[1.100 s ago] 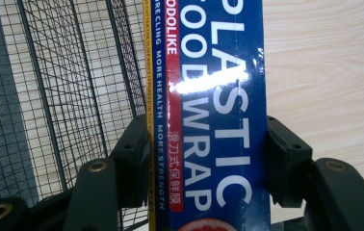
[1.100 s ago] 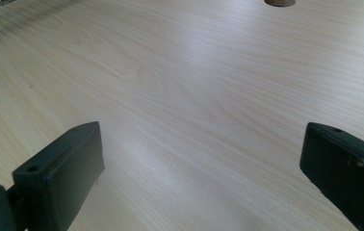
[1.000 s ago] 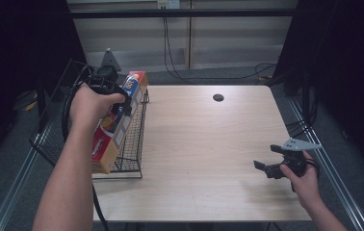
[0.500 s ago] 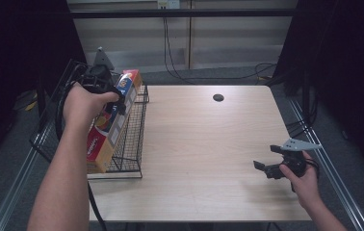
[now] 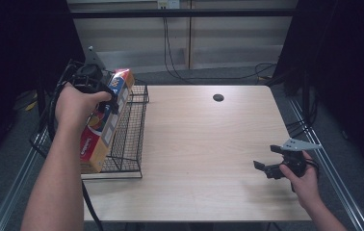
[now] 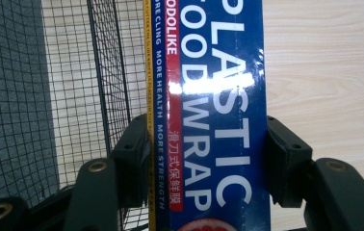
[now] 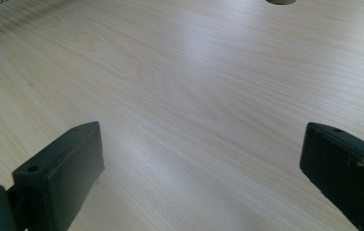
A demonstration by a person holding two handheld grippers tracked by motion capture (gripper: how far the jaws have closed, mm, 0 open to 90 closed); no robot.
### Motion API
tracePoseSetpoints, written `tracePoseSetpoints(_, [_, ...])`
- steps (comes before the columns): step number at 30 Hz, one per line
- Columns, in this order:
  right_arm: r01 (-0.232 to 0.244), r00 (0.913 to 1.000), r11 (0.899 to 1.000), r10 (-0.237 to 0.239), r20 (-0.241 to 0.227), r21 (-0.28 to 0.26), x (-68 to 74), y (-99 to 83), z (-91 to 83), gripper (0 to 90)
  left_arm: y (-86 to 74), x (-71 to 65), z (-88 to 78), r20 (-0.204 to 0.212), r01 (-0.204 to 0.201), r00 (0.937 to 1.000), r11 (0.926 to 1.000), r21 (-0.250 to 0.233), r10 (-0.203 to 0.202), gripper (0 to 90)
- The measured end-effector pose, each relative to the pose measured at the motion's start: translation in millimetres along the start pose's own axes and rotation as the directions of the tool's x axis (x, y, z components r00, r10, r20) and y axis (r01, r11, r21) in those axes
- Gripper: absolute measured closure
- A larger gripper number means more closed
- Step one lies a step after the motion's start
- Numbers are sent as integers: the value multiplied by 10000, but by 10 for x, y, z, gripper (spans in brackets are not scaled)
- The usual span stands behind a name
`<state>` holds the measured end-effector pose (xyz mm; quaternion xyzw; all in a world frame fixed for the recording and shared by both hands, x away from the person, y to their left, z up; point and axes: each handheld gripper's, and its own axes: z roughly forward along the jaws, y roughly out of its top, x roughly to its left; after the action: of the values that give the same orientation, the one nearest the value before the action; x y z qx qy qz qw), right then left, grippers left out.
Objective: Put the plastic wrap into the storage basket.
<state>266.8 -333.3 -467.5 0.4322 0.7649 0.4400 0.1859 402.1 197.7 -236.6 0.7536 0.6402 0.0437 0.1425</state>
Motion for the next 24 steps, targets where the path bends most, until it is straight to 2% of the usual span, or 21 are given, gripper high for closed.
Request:
tracePoseSetpoints(9, [58, 10000, 10000, -58, -10, 5, -5, -3, 11, 10, -4, 123, -2, -78, 197, 9998, 9998, 29, -197, 443])
tracePoseSetpoints(10, [89, 9999, 10000, -89, 46, -17, -11, -5, 7, 10, -7, 147, -11, -136, 378, 9992, 9993, 16, -378, 444])
tracePoseSetpoints(12, [20, 10000, 10000, -20, 43, -2, -9, -5, 4, 10, -6, 171, -19, -215, 266, 9994, 9996, 37, -265, 444])
tracePoseSetpoints(13, [21, 10000, 10000, -21, 52, 19, -12, -6, 2, 10, -10, 182, -23, -139, 404, 9991, 9992, 18, -404, 443])
tracePoseSetpoints(16, [75, 10000, 10000, -75, 45, -26, -13, -6, 10, 10, -15, 241, -49, -287, 630, 9976, 9980, -64, -631, 444])
tracePoseSetpoints(19, [101, 9999, 9999, -101, 20, -26, -11, -5, 11, 10, -17, 275, -64, -327, 615, 9976, 9981, -95, -618, 443])
tracePoseSetpoints(24, [73, 10000, 10000, -73, 24, 19, -14, -10, 12, 10, -24, 335, -75, -473, 862, 9951, 9961, -162, -869, 443])
